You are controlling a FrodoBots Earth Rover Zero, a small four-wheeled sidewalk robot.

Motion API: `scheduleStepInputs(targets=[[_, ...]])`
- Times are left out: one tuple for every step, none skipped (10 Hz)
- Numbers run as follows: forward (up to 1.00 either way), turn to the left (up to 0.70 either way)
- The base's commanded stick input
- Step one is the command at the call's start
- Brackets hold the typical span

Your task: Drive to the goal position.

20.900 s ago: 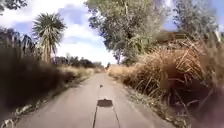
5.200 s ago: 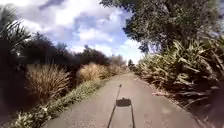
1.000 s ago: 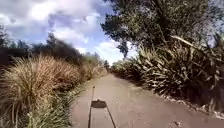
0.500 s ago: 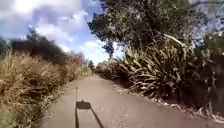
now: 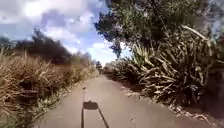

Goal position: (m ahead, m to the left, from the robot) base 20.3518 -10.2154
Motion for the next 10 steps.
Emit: scheduleStepInputs(targets=[[0.70, 0.35], [0.70, 0.35], [0.70, 0.35], [0.70, 0.35], [0.70, 0.35], [0.70, 0.13], [0.70, 0.00], [0.70, -0.04], [0.70, -0.26], [0.70, -0.35]])
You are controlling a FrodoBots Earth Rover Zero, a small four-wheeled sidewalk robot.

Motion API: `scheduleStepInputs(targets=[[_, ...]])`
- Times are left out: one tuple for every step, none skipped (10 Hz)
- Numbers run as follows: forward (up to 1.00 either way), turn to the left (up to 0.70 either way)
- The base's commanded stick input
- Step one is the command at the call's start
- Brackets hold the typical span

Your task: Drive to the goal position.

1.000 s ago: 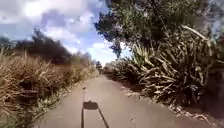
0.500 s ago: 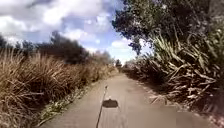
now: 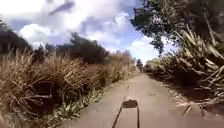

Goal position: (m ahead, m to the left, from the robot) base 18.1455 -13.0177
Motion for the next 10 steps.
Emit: scheduleStepInputs(targets=[[0.70, -0.35], [0.27, -0.13], [0.00, 0.00], [0.00, 0.00], [0.00, 0.00], [0.00, 0.00], [0.00, 0.00], [0.00, 0.00], [0.00, -0.27], [0.00, -0.70]])
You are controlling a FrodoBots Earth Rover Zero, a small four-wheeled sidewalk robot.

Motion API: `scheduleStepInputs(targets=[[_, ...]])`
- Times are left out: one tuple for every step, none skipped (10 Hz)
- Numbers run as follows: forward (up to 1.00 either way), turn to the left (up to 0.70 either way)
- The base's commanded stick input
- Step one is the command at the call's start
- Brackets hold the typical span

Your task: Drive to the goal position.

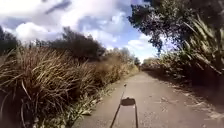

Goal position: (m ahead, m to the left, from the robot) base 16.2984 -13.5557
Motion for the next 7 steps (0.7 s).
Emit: scheduleStepInputs(targets=[[0.00, -0.70], [0.00, -0.70], [0.00, -0.70], [0.00, -0.70], [0.00, -0.70], [0.00, -0.70], [0.00, -0.70]])
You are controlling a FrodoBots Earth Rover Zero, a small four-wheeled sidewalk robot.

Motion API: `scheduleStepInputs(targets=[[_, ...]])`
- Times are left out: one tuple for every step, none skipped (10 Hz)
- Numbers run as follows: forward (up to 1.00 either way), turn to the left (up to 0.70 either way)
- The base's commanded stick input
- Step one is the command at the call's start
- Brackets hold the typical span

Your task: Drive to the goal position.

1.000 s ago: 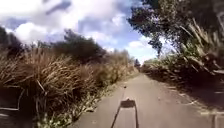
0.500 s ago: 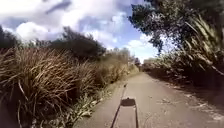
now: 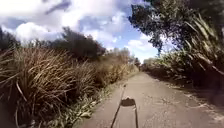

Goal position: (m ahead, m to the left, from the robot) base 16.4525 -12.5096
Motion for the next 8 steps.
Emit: scheduleStepInputs(targets=[[0.00, -0.70], [0.00, -0.70], [0.00, -0.70], [0.00, -0.70], [0.00, -0.70], [0.00, -0.70], [0.00, -0.70], [0.00, -0.70]])
